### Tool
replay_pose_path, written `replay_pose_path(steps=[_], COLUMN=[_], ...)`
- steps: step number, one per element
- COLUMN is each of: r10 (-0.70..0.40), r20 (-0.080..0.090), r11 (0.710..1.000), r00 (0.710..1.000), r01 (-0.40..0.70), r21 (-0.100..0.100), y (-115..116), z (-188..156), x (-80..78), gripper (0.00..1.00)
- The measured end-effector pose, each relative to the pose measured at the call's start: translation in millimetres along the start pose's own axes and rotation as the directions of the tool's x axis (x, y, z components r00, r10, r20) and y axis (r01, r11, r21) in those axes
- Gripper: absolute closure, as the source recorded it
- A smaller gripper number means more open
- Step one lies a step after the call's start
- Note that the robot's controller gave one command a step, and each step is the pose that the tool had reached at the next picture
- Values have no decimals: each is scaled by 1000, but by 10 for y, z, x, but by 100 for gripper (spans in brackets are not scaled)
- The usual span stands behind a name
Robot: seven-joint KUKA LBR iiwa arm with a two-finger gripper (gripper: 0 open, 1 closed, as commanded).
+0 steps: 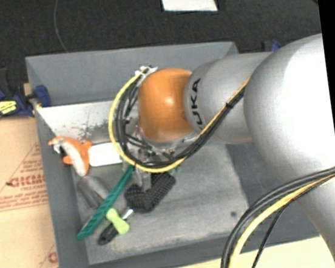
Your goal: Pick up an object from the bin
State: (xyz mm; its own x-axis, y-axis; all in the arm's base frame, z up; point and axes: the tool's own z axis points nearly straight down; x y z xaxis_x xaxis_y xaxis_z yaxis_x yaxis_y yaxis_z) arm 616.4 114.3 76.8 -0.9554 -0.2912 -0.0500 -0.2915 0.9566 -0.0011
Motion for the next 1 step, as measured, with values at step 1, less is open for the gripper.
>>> replay_pose_path(steps=[1], r10=[1], r20=[0], r11=[1000], r00=[1000], r01=[-1], r21=[0], y=[0], z=[0], x=[0], gripper=[100])
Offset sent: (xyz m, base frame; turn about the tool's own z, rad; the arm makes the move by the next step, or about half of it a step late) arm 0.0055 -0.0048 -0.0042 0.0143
